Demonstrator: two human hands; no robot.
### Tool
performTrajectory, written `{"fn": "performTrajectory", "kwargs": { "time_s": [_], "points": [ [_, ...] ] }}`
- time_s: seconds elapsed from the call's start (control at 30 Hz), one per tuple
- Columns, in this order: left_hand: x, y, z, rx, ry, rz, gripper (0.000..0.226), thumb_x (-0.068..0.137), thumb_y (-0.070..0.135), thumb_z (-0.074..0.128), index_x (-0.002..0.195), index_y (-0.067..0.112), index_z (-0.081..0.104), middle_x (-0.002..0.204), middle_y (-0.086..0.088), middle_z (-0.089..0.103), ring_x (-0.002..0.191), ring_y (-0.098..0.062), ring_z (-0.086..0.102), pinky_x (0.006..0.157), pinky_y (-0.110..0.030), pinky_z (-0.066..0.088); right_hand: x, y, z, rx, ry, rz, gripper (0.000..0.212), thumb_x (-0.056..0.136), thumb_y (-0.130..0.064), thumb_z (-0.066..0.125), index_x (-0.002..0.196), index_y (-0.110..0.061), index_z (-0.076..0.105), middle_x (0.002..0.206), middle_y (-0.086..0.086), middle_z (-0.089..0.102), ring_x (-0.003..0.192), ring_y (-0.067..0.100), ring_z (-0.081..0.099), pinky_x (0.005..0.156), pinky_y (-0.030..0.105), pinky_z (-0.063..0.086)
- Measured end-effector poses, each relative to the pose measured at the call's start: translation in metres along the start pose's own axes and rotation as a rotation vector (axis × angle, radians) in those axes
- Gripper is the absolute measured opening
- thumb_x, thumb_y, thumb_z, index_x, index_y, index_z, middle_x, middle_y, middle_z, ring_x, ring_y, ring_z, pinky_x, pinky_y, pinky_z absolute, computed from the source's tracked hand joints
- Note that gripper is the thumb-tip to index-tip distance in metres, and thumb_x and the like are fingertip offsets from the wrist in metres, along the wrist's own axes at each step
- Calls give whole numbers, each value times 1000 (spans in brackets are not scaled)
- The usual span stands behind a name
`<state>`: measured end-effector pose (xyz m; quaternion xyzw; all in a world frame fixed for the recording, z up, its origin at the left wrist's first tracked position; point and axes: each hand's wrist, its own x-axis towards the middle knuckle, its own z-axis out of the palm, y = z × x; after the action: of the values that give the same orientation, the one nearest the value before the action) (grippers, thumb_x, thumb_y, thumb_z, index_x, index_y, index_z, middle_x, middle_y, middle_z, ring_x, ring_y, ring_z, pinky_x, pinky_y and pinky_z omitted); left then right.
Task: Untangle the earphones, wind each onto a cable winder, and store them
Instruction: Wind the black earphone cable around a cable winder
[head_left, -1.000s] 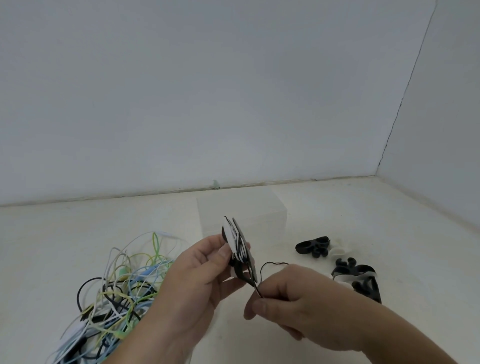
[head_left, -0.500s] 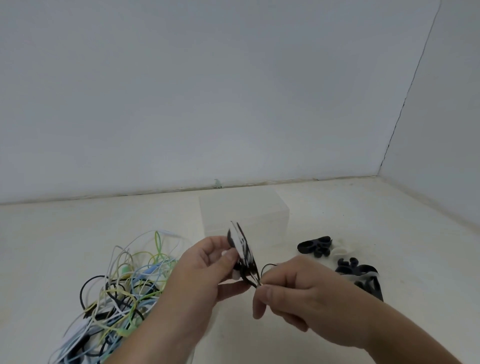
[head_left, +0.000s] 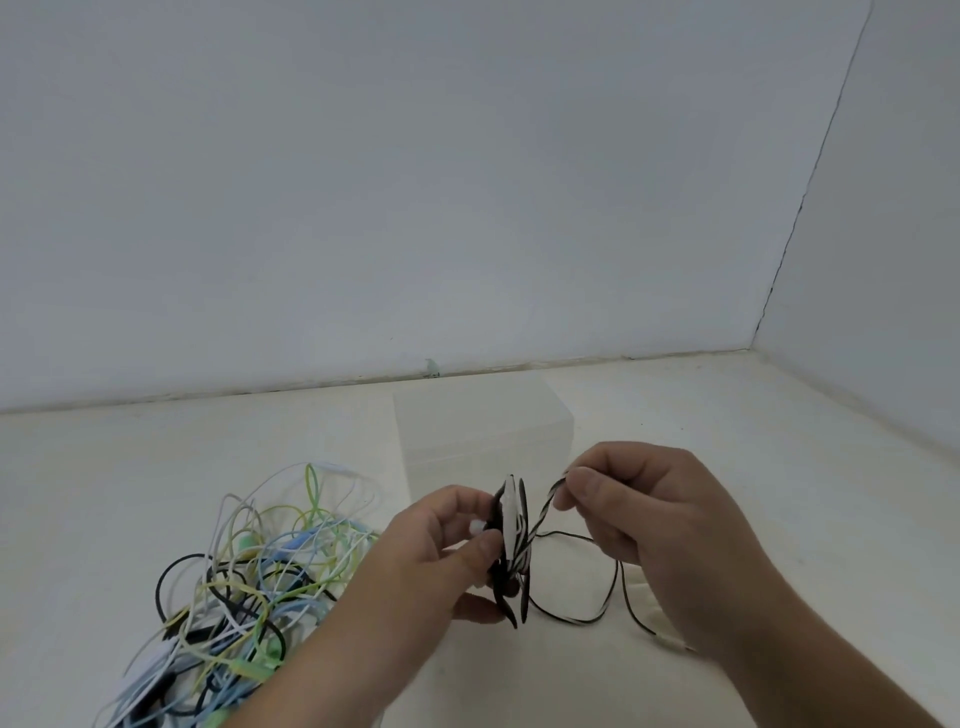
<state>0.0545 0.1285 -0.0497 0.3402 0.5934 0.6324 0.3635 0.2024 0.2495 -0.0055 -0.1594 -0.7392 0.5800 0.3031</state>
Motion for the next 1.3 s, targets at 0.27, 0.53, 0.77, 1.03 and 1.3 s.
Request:
{"fn": "performTrajectory", "kwargs": {
  "time_s": [0.27,0.53,0.77,1.03,1.3],
  "points": [
    [3,-1,-1,-210,66,-126,16,96,2,53,107,-2,64,78,-16,65,55,-17,61,49,-30,53,-1,-4,0,139,-105,4,27,64,-33,66,59,-7,65,58,19,25,56,26,21,50,27,20],
    [3,2,1,-388,31,-202,27,89,7,57,109,-9,63,80,-18,68,53,-19,60,46,-29,53,1,-6,-3,273,-68,-27,20,58,-27,62,47,-14,51,52,7,31,51,20,21,50,33,14],
    [5,0,0,-490,78,-290,26,95,5,52,83,-6,73,89,-27,67,47,-20,58,45,-29,53,-2,-4,-2,263,-271,-13,19,55,-21,59,47,-9,47,51,5,31,48,18,23,50,31,14],
    [2,0,5,-400,60,-302,19,97,3,53,107,-10,63,82,-22,66,50,-22,60,43,-28,52,-3,-4,0,259,-372,5,15,58,-19,58,48,-13,50,50,2,32,47,15,23,49,28,15],
    [-5,1,4,-6,-106,-106,10,96,3,59,104,7,64,84,-12,66,66,-20,67,58,-33,54,4,1,0,97,81,117,33,89,-14,61,56,-9,60,50,5,32,51,19,22,49,27,17]
  ]
}}
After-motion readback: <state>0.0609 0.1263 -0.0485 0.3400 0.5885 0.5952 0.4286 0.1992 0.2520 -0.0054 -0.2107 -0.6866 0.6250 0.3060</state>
